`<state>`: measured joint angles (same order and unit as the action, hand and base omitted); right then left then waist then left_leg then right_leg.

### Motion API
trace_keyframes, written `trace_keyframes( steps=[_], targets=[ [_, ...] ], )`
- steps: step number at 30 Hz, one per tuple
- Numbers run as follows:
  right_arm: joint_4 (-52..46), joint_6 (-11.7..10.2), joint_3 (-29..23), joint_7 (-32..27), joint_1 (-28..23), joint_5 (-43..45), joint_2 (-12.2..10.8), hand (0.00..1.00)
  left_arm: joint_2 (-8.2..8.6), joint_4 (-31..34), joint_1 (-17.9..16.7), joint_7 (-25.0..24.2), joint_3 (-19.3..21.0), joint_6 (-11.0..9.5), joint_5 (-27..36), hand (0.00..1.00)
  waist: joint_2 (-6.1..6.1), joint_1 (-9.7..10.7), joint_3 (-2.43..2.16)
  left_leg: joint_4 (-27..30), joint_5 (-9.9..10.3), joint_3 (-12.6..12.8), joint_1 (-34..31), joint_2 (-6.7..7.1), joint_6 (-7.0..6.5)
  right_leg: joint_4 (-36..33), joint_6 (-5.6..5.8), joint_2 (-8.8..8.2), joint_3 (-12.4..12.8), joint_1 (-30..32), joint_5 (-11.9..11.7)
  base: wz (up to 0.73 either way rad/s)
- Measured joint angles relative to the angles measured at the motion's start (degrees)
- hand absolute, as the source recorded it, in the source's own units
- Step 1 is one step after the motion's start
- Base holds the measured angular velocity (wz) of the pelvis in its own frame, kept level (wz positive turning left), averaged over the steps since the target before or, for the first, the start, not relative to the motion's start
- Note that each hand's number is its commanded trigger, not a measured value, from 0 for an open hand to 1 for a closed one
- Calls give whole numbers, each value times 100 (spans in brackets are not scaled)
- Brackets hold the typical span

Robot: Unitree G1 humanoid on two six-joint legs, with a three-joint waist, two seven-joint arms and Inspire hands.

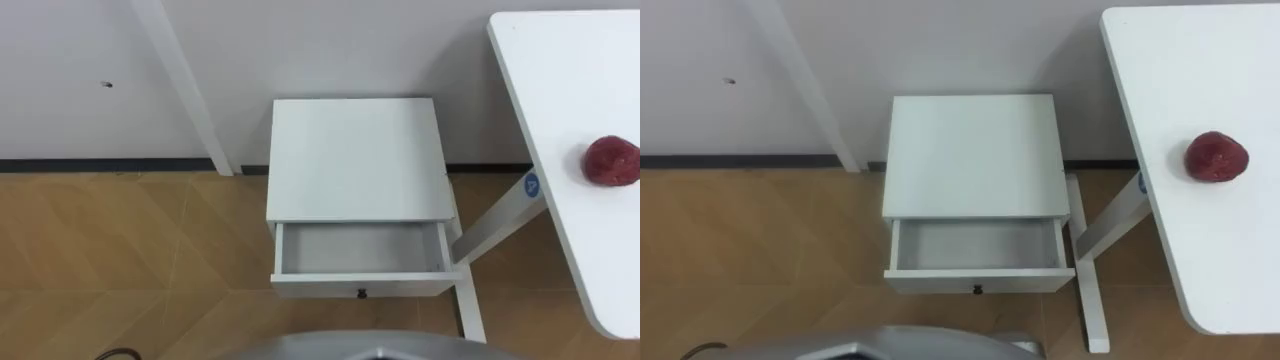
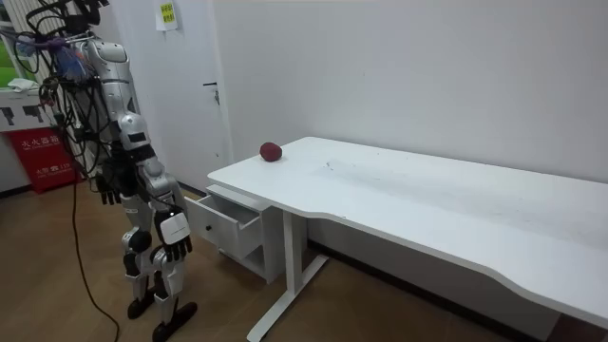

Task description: Put apple and close drawer

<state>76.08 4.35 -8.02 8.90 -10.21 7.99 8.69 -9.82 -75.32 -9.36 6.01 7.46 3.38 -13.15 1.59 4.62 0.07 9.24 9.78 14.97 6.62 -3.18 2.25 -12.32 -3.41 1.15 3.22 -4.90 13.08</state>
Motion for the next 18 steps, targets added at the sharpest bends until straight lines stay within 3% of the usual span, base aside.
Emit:
trace_keyframes(
  steps=[12,18],
  targets=[
    [-6,-74,-18,-77,9,89,2,0,6,-1,-5,-30,7,-4,1,0,0,-12,1,0,0,1,15,2,0,1,0,5,62,1,-1,-1],
    [16,-106,-298,-260,-21,-594,5,0,5,-3,1,-3,257,-11,-2,0,-33,-14,2,1,6,3,26,1,0,17,0,8,121,1,-2,-4]
  ],
)
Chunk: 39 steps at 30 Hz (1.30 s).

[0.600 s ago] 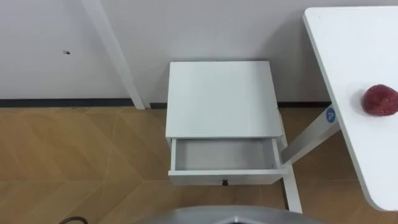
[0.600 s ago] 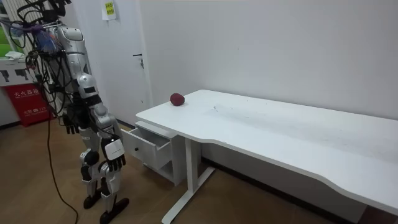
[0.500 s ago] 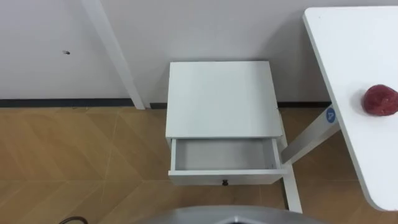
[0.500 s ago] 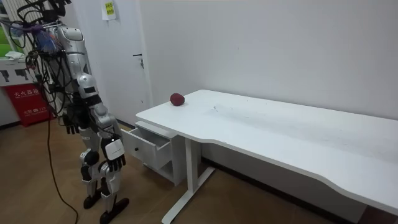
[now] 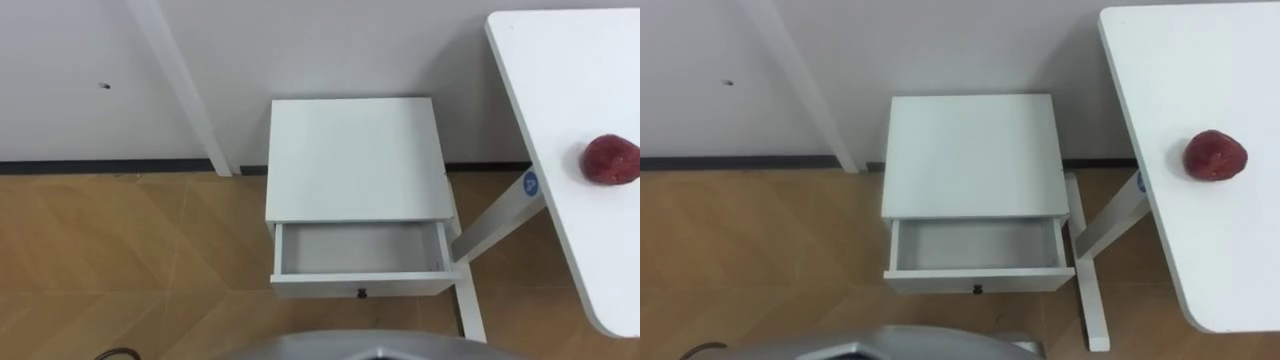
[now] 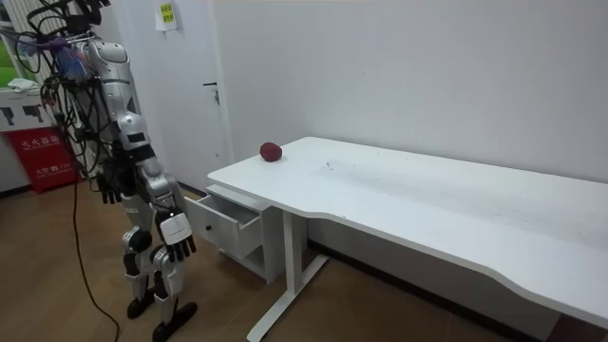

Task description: Put apple and close drawer

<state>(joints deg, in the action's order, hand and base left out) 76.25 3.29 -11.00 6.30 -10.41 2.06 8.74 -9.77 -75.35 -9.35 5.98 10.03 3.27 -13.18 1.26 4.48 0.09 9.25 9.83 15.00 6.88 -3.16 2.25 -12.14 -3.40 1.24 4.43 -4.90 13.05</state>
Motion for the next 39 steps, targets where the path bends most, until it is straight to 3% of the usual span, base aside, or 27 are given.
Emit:
trace_keyframes(
  steps=[6,11,14,17,20,27,39],
  targets=[
    [-36,-9,-632,-371,-41,-1573,-20,0,9,-1,-21,143,128,-5,10,0,-28,31,18,5,57,56,64,-5,5,-50,10,20,108,1,22,-10],
    [-248,-234,-1695,-836,-45,-3849,-35,0,7,5,-45,393,743,-173,29,0,17,136,18,3,96,92,104,-3,9,-48,22,56,208,3,22,-10],
    [-403,-436,-2286,-1134,-34,-4740,-33,0,6,7,-197,515,1028,-369,138,0,66,191,4,3,110,163,159,-7,12,-58,26,84,307,-10,24,-20],
    [-564,-584,-2717,-1439,-79,-5601,-23,0,-9,13,-308,596,1330,-438,148,0,138,258,0,5,124,189,165,-8,22,-52,29,84,330,-11,26,-6],
    [-758,-703,-2926,-1752,-92,-6150,-17,0,-48,23,-385,639,1380,-456,241,0,180,310,-3,6,142,214,163,-9,22,-51,34,85,352,3,29,-2],
    [-1136,-769,-3302,-2480,32,-6749,90,0,-75,242,-498,632,1397,-459,241,0,188,342,-10,16,158,311,159,-7,13,-82,56,90,423,45,29,-6],
    [-2525,-1231,-3586,-3850,170,-6950,471,0,-105,591,-602,629,1460,-492,253,0,220,327,-14,27,158,373,135,-5,12,-161,77,97,475,127,34,-2]
  ],
)
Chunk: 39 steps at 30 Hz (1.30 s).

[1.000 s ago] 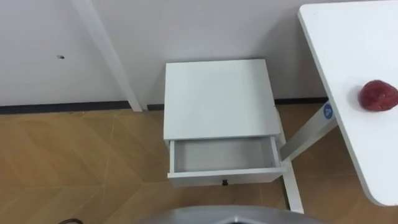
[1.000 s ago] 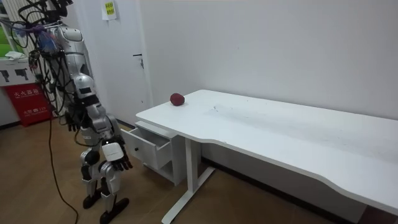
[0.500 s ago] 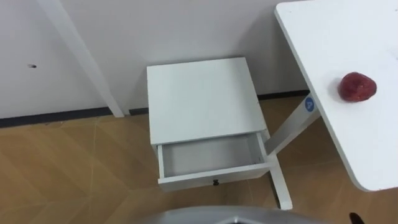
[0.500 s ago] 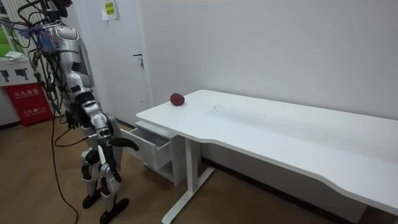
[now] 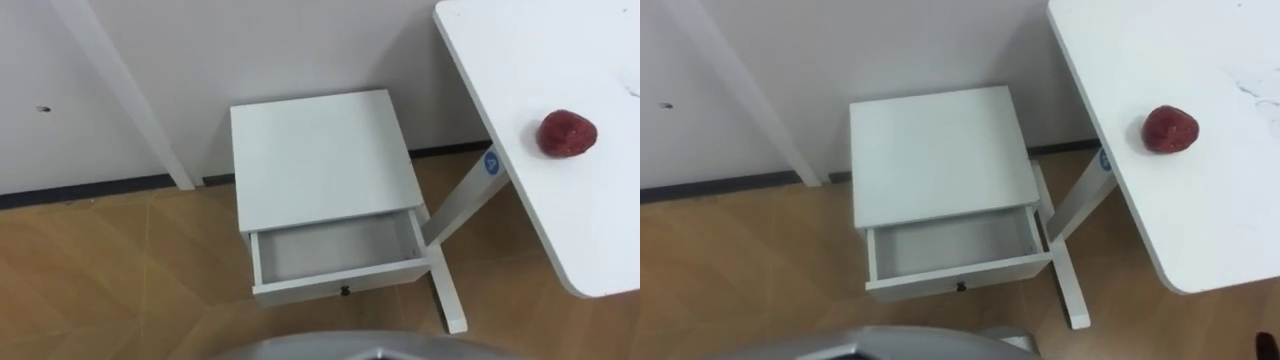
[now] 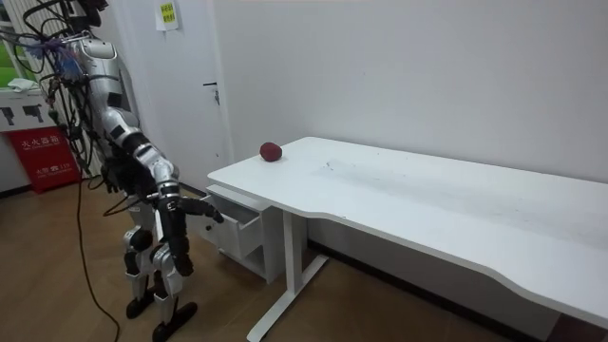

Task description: Put apple and close drawer

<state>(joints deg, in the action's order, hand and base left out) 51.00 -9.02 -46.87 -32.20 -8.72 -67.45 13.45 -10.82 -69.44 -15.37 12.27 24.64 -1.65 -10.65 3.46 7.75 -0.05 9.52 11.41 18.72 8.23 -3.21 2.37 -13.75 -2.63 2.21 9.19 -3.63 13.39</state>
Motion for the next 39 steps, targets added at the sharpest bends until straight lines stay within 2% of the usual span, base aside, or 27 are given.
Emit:
trace_keyframes(
  steps=[1,2,4,6,8,10,16,21,25,30,32,37,39],
  targets=[
    [-253,-65,9,-146,12,14,14,0,-1,15,9,-1,-1,-19,-9,0,10,-19,-9,3,0,9,-28,0,0,-30,1,5,10,49,1,-5],
    [-476,-157,37,-247,53,47,25,0,-1,21,16,-11,-3,-55,-4,0,1,-24,3,5,0,10,-61,-1,-1,-54,2,13,28,97,0,-7],
    [-954,-182,52,-431,75,184,26,0,-1,55,-6,-56,-5,-94,-1,0,7,-19,-1,5,0,14,-96,0,-1,-106,3,24,60,169,1,-6],
    [-1430,-241,55,-641,74,495,31,0,-5,130,-27,-61,-12,-111,-11,0,8,-19,0,5,0,14,-128,1,-1,-104,7,23,57,197,2,2],
    [-1993,-374,62,-899,70,896,33,0,-14,188,-39,-61,-36,-212,11,0,3,-23,11,4,-1,-11,-182,0,-2,-101,13,22,35,244,-2,0],
    [-2376,-478,167,-1113,76,1327,40,0,-14,194,-43,-72,-172,-246,8,0,-4,-38,15,4,-1,-11,-186,2,-2,-97,13,18,33,249,-2,0],
    [-3302,-502,574,-1432,116,2388,60,0,-12,179,17,-189,-546,-260,-9,0,-16,-56,19,0,-1,-16,-184,2,-1,-94,10,22,41,247,-5,0],
    [-3880,-500,820,-1454,106,3356,103,0,-21,207,18,-324,-674,-260,-13,0,-39,-137,30,1,-1,5,-187,2,-1,-91,10,18,34,258,-4,0],
    [-3981,-500,1254,-1313,180,4099,288,0,-21,217,19,-451,-879,-260,-26,0,-56,-213,35,0,-1,-6,-191,1,-1,-78,11,12,5,261,-4,0],
    [-4052,-416,1703,-968,188,4277,298,0,-24,213,29,-523,-917,-256,-18,0,-41,-358,30,-3,-1,-14,-190,4,-1,-80,11,5,-14,261,-4,0],
    [-4063,-321,1888,-761,256,4322,333,0,-24,215,32,-524,-916,-243,-39,0,-23,-451,36,-7,-1,-16,-191,1,-1,-67,11,-25,-189,265,-5,0],
    [-4062,-202,2041,-225,326,4323,449,0,-24,311,51,-524,-917,-222,-30,0,31,-481,38,-9,-1,-110,-264,-4,-1,-11,6,-43,-350,258,-10,13],
    [-4062,-138,2127,-30,327,4322,473,0,-24,359,51,-523,-919,-187,-30,0,36,-505,36,-9,-1,-124,-268,-9,-1,1,6,-71,-551,258,-10,5]
  ],
)
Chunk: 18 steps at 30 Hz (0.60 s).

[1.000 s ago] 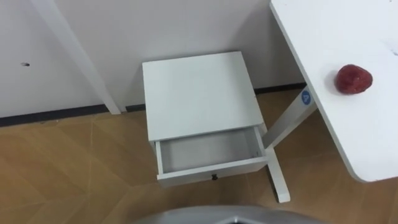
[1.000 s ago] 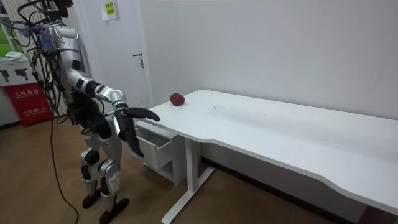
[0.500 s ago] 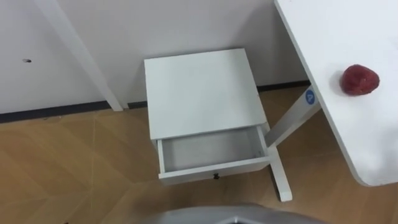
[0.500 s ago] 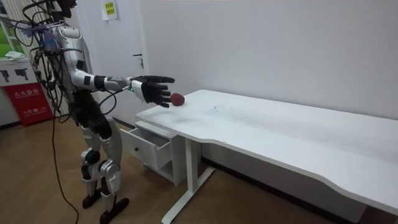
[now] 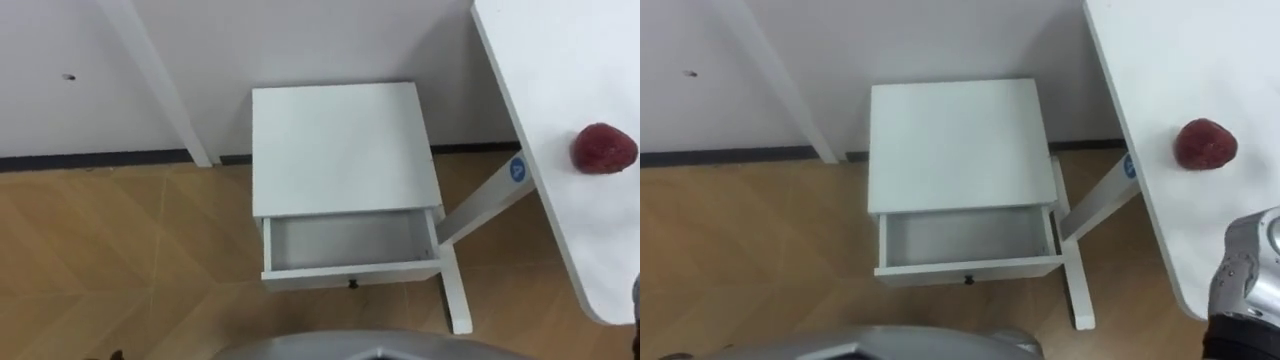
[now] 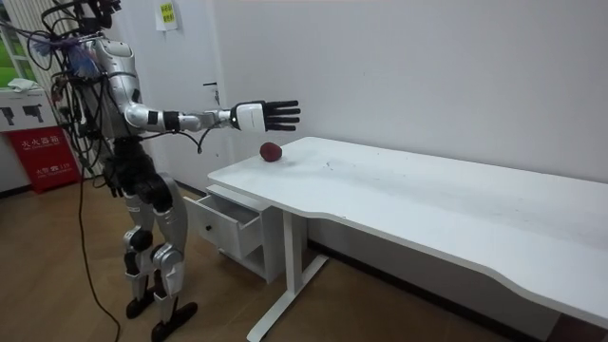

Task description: Put apple and close drawer

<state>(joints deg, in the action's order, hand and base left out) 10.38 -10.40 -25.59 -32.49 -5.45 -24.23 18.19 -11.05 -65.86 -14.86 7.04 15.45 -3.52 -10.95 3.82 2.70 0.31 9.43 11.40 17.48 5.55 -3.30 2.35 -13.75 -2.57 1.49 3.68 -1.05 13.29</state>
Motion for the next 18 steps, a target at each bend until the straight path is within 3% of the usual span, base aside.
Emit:
trace_keyframes(
  steps=[3,7,10,15,18],
  targets=[
    [1,132,105,380,-6,0,9,0,0,71,0,1,-7,68,2,0,15,3,-9,0,0,-16,-3,-2,0,15,0,-40,-256,-2,0,0],
    [21,305,245,778,-11,0,9,0,-1,113,10,5,-20,115,11,0,56,13,5,0,0,-19,-10,-2,0,24,0,-44,-262,-4,0,-1],
    [49,309,302,985,-11,-1,10,0,-7,113,8,5,-118,151,12,0,72,18,11,1,0,-23,-20,-1,1,28,0,-46,-261,-3,0,0],
    [295,314,413,1223,-10,-1,10,0,-7,113,2,5,-121,204,5,0,62,15,-6,2,0,-28,-34,-3,1,20,-3,-47,-273,-2,-2,0],
    [373,343,428,1295,-11,7,10,0,-8,112,0,5,-138,210,4,0,5,8,-41,2,0,-31,-31,-4,1,13,-4,-45,-270,-5,-6,0]
  ],
)
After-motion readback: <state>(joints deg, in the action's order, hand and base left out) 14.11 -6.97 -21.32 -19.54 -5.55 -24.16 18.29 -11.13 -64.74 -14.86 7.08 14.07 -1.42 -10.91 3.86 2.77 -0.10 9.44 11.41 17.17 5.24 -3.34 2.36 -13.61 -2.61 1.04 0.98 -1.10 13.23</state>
